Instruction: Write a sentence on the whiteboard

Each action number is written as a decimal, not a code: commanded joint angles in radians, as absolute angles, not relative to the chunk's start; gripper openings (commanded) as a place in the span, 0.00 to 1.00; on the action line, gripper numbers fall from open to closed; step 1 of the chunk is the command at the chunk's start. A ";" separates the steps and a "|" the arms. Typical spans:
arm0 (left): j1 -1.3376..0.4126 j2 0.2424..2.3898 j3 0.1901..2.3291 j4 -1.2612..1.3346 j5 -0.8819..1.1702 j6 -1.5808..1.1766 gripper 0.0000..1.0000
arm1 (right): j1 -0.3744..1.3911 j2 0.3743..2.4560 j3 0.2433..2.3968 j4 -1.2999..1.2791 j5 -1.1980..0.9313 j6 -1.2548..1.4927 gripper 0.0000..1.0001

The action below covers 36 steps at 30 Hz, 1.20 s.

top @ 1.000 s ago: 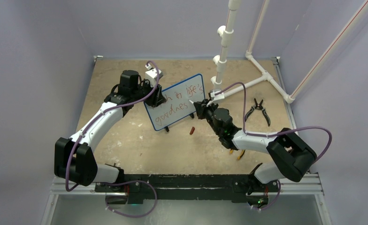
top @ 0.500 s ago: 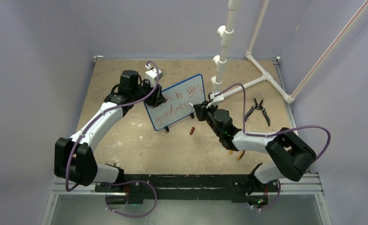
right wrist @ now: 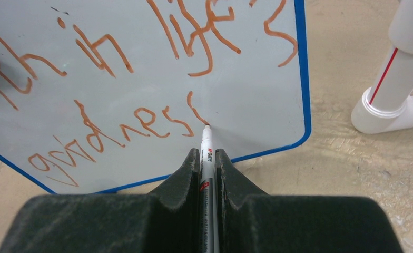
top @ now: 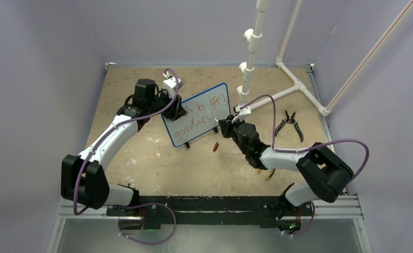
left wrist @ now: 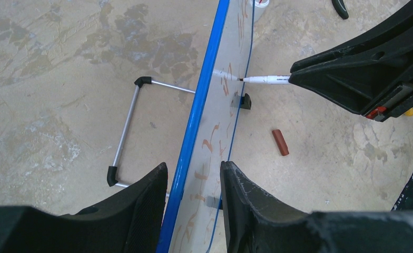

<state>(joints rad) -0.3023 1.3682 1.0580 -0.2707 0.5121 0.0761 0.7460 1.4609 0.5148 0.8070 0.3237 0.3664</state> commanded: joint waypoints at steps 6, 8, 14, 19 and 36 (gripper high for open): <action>-0.302 1.336 1.056 -0.245 0.536 0.101 0.00 | 0.746 1.487 0.540 0.780 0.362 0.390 0.00; -0.302 1.336 1.057 -0.245 0.537 0.101 0.00 | 0.746 1.489 0.541 0.789 0.368 0.377 0.00; -0.302 1.335 1.057 -0.244 0.538 0.100 0.00 | 0.747 1.490 0.529 0.823 0.304 0.354 0.00; -0.302 1.335 1.056 -0.245 0.538 0.100 0.00 | 0.750 1.474 0.520 0.848 0.245 0.326 0.00; -0.302 1.334 1.055 -0.244 0.537 0.100 0.00 | 0.742 1.401 0.501 0.768 0.382 0.364 0.00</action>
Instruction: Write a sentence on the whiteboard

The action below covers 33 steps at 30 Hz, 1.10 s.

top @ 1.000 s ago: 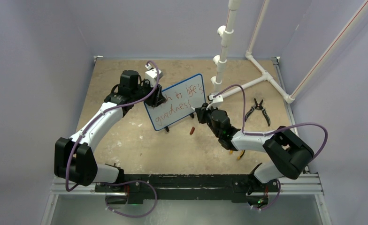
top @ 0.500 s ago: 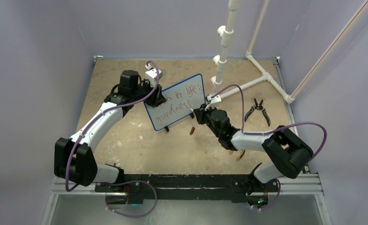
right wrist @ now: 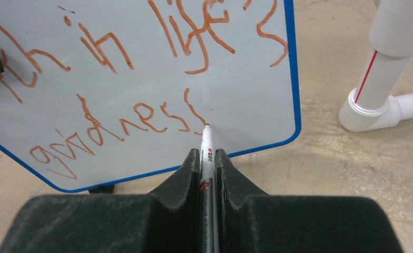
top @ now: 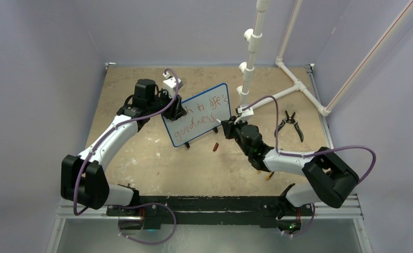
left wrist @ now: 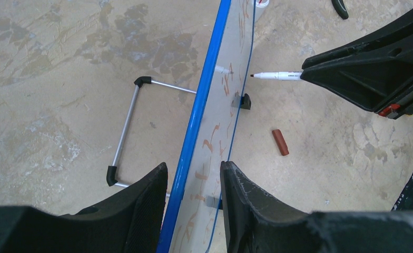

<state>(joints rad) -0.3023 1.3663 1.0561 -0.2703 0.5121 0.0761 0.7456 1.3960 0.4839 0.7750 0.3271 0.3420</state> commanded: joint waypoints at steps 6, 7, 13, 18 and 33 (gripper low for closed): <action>-0.303 1.335 1.057 -0.244 0.538 0.101 0.00 | 0.741 1.425 0.513 0.788 0.375 0.363 0.00; -0.302 1.335 1.055 -0.243 0.537 0.101 0.00 | 0.740 1.430 0.516 0.789 0.374 0.364 0.00; -0.303 1.335 1.055 -0.244 0.538 0.101 0.00 | 0.739 1.450 0.527 0.809 0.375 0.361 0.00; -0.302 1.335 1.054 -0.242 0.540 0.101 0.00 | 0.738 1.465 0.539 0.811 0.377 0.359 0.00; -0.302 1.333 1.055 -0.242 0.543 0.100 0.00 | 0.735 1.488 0.542 0.828 0.378 0.362 0.00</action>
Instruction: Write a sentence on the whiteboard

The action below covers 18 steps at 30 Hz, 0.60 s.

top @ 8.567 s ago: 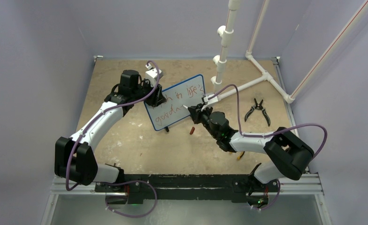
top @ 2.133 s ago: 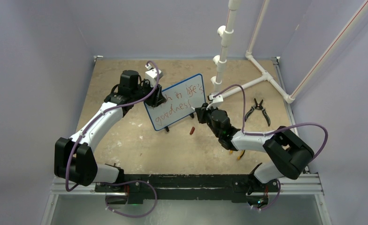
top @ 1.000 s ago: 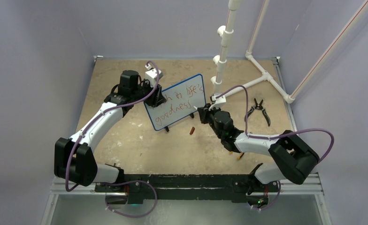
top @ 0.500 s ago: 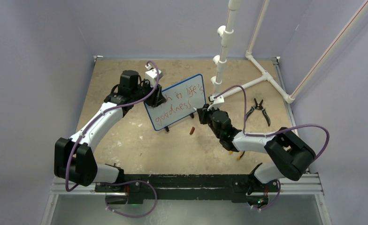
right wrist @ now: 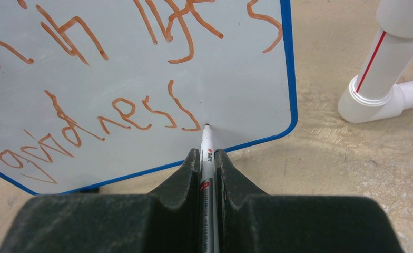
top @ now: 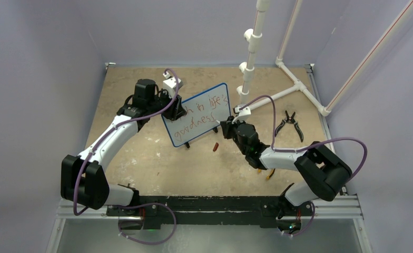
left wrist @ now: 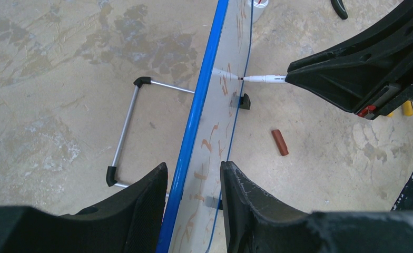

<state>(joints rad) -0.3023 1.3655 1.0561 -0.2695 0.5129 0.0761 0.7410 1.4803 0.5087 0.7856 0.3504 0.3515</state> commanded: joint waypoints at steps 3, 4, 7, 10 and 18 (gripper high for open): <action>-0.302 1.333 1.056 -0.244 0.543 0.101 0.00 | 0.736 1.489 0.541 0.833 0.378 0.364 0.00; -0.303 1.333 1.055 -0.244 0.543 0.101 0.00 | 0.736 1.488 0.539 0.834 0.376 0.364 0.00; -0.303 1.332 1.055 -0.244 0.543 0.102 0.00 | 0.735 1.484 0.536 0.837 0.380 0.365 0.00; -0.302 1.332 1.056 -0.244 0.543 0.101 0.00 | 0.736 1.482 0.534 0.838 0.381 0.364 0.00; -0.302 1.327 1.061 -0.244 0.528 0.090 0.09 | 0.736 1.384 0.537 0.685 0.393 0.379 0.00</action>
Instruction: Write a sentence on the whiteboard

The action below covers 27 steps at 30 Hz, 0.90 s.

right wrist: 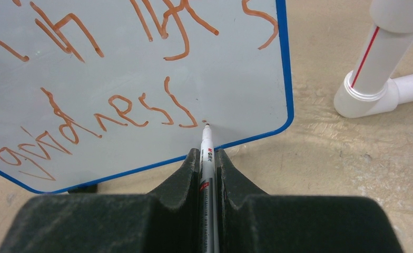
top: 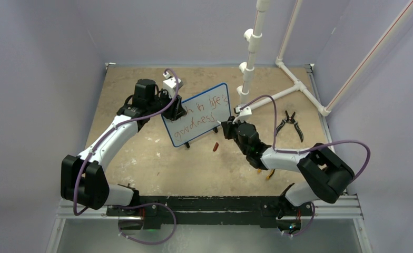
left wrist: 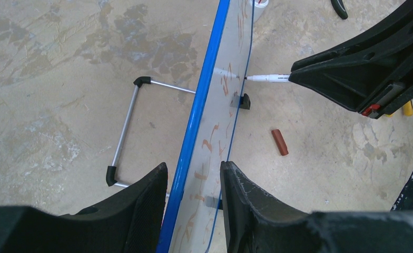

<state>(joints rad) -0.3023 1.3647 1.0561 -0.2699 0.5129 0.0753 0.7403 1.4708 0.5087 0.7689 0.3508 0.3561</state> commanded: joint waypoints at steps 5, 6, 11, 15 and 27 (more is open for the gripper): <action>-0.302 1.308 1.078 -0.230 0.505 0.071 0.43 | 0.736 1.169 0.530 0.413 0.406 0.408 0.00; -0.302 1.305 1.086 -0.230 0.501 0.070 0.47 | 0.736 1.131 0.535 0.351 0.396 0.412 0.00; -0.302 1.258 1.115 -0.222 0.412 0.059 0.65 | 0.736 1.014 0.575 0.173 0.381 0.397 0.00; -0.304 1.200 1.142 -0.208 0.321 0.032 0.67 | 0.735 0.970 0.605 0.118 0.379 0.364 0.00; -0.628 1.207 1.191 -0.216 0.068 -0.228 0.57 | 0.736 0.798 0.501 0.195 0.466 0.428 0.00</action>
<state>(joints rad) -0.5385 1.1698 1.1988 -0.2379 0.1558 -0.0727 0.7387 0.8509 0.5407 0.1387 0.4133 0.4042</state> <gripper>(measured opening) 0.595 0.132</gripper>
